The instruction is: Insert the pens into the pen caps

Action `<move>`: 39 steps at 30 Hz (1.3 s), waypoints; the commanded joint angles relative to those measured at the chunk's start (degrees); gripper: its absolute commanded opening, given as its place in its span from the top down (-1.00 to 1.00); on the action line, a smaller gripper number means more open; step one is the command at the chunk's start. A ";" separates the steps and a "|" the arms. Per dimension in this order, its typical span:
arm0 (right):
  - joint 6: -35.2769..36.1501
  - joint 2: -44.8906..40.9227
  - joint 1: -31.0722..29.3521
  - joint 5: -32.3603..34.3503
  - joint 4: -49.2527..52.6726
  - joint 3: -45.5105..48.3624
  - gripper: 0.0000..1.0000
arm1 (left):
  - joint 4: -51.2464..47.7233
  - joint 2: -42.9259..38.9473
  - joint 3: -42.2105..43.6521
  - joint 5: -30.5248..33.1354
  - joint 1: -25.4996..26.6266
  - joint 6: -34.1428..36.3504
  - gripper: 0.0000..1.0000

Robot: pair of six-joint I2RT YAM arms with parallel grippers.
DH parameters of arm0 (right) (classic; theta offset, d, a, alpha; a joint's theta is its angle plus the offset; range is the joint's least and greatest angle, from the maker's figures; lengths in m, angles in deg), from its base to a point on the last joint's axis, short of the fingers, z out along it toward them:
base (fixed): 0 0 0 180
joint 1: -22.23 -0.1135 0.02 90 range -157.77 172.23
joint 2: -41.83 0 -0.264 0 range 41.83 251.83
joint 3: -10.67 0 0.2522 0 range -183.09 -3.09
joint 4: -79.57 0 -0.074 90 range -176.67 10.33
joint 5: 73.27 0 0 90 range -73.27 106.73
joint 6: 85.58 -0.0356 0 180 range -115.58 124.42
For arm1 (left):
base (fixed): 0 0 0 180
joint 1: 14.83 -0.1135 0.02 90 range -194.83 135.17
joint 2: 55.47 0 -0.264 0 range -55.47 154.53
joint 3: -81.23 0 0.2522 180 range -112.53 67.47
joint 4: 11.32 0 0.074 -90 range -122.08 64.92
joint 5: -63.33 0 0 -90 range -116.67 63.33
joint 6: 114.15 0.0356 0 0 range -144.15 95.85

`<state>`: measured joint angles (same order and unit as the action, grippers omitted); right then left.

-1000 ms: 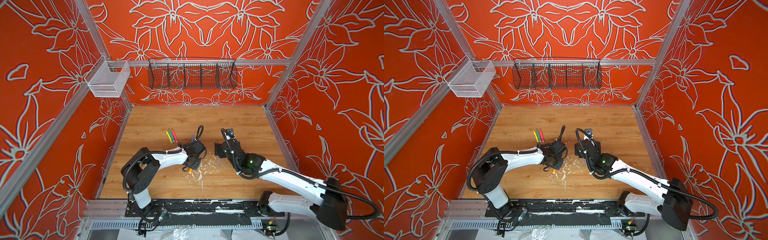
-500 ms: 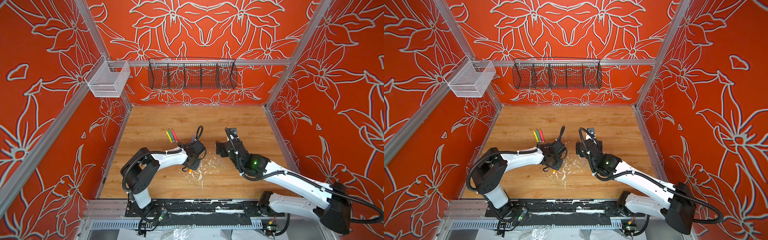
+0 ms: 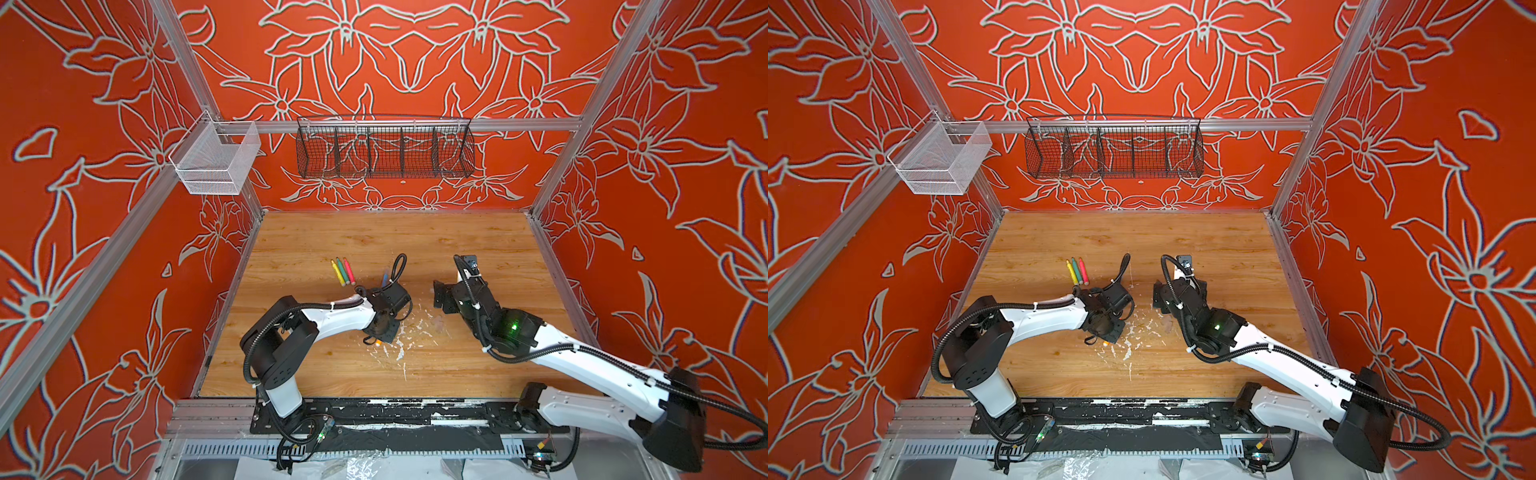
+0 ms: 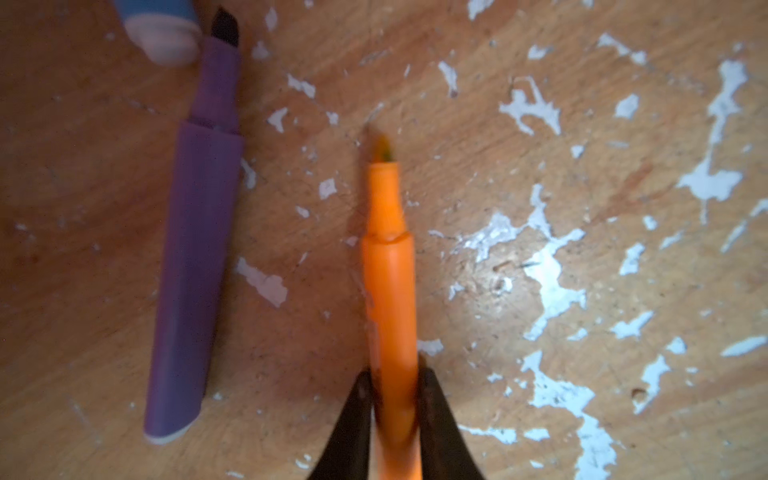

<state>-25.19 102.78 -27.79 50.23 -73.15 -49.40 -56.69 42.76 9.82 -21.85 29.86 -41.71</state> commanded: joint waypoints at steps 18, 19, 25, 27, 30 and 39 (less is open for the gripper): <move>-9.83 -1.20 5.99 -4.43 -3.66 5.46 -0.90 | 24.00 -13.49 1.90 4.70 1.59 2.63 1.00; -10.79 -1.00 7.61 -8.48 -3.94 5.69 -0.90 | 25.69 -14.90 4.50 5.34 1.72 3.10 1.00; -9.93 1.41 9.28 -21.80 -9.38 6.52 -0.84 | 31.39 -23.39 11.12 -2.56 1.88 3.64 1.00; -9.92 2.02 9.28 -27.21 -12.37 7.07 -0.79 | 33.01 -24.98 11.99 -4.23 1.90 4.37 1.00; -9.52 1.34 9.24 -34.67 -18.76 8.96 -0.74 | 33.81 -26.23 12.96 -5.56 1.96 4.66 1.00; -7.84 -6.20 9.24 -43.47 -33.58 16.77 -0.76 | 35.82 -26.90 13.96 -10.50 2.14 4.95 1.00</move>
<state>-33.63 98.49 -18.59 11.93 -99.36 -32.96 -23.56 16.14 23.55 -28.37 31.63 -37.62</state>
